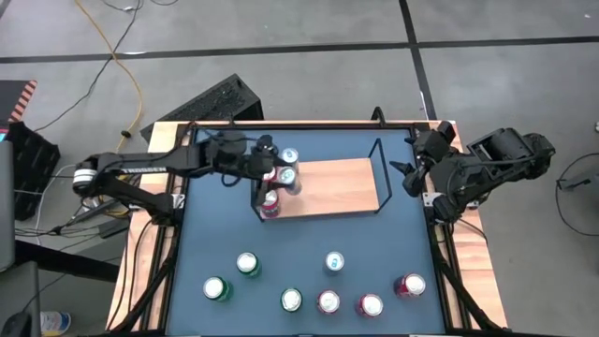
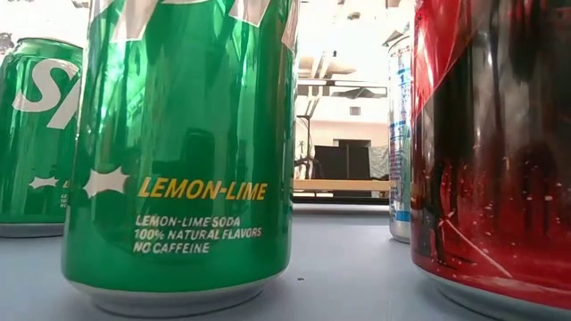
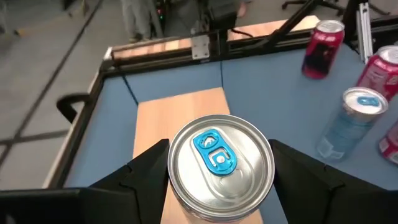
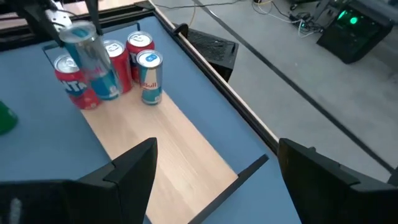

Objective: Place canned beverage on shelf
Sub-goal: Put the blue soda can on the shelf aligned with other blue soda can

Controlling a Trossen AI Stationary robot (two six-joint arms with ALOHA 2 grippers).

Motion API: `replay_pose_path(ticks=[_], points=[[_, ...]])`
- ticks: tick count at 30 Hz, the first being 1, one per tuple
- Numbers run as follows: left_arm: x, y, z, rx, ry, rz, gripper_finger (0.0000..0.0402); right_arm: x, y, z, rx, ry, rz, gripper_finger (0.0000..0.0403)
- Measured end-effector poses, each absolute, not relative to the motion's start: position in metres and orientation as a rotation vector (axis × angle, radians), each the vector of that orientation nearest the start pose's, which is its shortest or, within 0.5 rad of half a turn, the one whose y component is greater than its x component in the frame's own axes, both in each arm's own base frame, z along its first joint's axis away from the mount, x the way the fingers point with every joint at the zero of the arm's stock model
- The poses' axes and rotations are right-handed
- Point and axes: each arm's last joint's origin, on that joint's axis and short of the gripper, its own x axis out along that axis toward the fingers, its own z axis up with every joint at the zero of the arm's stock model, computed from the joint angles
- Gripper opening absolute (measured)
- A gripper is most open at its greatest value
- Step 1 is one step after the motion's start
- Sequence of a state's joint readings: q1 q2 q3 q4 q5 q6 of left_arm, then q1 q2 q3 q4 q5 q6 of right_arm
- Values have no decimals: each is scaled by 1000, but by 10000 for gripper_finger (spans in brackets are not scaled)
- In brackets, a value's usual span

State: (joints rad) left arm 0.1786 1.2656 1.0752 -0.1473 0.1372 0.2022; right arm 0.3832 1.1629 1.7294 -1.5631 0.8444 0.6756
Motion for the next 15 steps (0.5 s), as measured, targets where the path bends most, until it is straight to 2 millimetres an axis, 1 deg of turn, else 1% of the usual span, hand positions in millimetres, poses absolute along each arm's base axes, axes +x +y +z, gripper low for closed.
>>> replay_pose_path(ticks=[5, 13, 15], points=[[290, 57, 327, 110, 353, -53, 231, 137, 29, 454, 72, 621, -684, 317], [302, 67, 304, 152, 446, -80, 229, 138, 26, 454, 85, 621, -712, 317], [304, 70, 297, 138, 472, -103, 229, 138, 25, 454, 86, 621, -712, 317]])
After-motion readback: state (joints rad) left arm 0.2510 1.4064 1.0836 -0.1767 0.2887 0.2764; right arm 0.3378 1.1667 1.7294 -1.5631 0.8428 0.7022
